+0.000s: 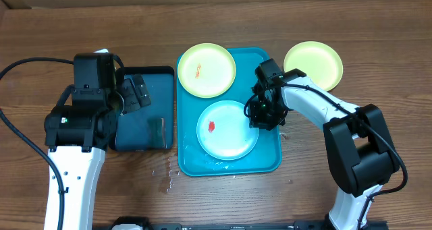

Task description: Clean dirty plates on tray and stack at the side

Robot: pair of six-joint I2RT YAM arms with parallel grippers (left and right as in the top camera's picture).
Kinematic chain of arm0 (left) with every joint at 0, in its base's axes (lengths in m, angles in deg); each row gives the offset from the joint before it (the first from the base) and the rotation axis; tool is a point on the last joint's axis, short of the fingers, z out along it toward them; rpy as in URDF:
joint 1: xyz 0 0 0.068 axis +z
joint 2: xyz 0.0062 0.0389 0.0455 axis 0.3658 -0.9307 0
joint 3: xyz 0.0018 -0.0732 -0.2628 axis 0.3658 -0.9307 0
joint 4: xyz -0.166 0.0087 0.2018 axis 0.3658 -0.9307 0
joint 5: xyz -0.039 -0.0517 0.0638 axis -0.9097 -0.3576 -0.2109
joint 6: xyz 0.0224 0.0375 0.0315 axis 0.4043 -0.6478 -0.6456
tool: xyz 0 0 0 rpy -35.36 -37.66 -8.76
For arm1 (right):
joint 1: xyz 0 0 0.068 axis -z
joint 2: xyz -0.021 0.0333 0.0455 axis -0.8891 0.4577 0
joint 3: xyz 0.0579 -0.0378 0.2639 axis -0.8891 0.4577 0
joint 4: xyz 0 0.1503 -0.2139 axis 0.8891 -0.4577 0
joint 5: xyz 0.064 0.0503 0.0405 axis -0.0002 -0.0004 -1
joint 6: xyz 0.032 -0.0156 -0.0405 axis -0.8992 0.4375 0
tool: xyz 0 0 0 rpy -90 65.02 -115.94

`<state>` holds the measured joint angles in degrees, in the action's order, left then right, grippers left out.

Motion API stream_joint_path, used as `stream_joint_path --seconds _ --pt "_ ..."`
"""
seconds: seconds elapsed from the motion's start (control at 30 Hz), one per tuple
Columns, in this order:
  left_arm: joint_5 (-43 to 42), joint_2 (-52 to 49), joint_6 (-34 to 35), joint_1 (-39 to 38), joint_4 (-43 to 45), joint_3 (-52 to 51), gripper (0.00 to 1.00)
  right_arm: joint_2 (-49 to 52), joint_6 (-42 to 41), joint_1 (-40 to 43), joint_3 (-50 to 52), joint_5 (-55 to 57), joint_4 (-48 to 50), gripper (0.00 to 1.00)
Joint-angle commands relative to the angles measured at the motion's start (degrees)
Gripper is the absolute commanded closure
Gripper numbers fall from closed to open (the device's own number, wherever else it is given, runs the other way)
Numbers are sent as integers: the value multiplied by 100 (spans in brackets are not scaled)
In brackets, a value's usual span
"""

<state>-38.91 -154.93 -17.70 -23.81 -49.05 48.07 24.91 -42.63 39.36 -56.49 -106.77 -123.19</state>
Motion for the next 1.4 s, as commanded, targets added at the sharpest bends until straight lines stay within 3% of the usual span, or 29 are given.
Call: stream_joint_path --seconds 0.0,0.07,0.2,0.3,0.4,0.5,0.57,0.7,0.9,1.13,1.37 --pt "79 66 20 24 114 76 0 -109 2 -17 50 39 116 67" --pt "20 66 61 15 345 76 0 -109 2 -17 50 37 131 56" --pt "-1252 7 -221 -2 -142 26 1 -109 2 -17 50 37 57 50" --pt "-1362 -157 -334 -79 -595 -197 19 -109 2 -17 50 37 13 50" --pt "-1368 -431 -520 -92 -848 -603 24 -109 2 -17 50 37 20 50" --pt "-1386 -802 -568 -92 -918 -979 45 -109 4 -17 50 39 20 50" --pt "-1388 -1095 -570 -90 -833 -1143 51 -109 4 -17 50 39 20 50" --pt "-1388 -1665 -817 -90 -575 -1180 51 -109 4 -17 50 39 20 50" --pt "-1364 -2262 -1069 -87 -155 -1180 42 -109 4 -17 50 39 17 50" --pt "-1193 -2684 -1351 -66 457 -1180 50 -109 4 -17 50 39 15 50" --pt "-1049 -2889 -1556 -66 638 -1180 50 -109 4 -17 50 39 7 50"
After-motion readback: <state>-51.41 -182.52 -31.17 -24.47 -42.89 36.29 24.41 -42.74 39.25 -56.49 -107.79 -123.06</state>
